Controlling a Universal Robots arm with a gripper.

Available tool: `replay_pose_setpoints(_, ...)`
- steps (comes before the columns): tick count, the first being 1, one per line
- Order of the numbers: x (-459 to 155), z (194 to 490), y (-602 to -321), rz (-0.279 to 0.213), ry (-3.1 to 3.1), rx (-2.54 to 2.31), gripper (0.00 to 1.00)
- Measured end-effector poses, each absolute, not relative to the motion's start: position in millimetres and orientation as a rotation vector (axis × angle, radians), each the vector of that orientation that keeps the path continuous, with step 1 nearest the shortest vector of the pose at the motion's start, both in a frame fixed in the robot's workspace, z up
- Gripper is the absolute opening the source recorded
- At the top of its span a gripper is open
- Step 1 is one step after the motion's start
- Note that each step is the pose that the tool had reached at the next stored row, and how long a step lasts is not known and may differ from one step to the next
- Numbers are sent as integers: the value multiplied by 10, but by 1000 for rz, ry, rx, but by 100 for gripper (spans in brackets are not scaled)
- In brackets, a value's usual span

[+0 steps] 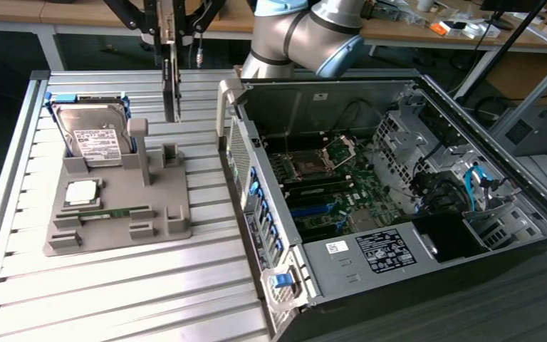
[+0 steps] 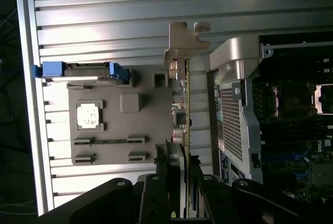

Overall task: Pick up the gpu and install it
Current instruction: 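Pick up the gpu and move the gpu toward the slot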

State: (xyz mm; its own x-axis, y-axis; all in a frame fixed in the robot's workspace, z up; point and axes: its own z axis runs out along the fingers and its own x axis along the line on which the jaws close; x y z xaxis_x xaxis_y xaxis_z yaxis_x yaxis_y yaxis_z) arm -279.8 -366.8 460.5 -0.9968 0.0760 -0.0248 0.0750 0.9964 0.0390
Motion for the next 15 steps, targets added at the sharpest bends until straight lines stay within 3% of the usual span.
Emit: replay_pose_setpoints(15, -2710, 4605, -3694, 59, 3112, 118, 27)
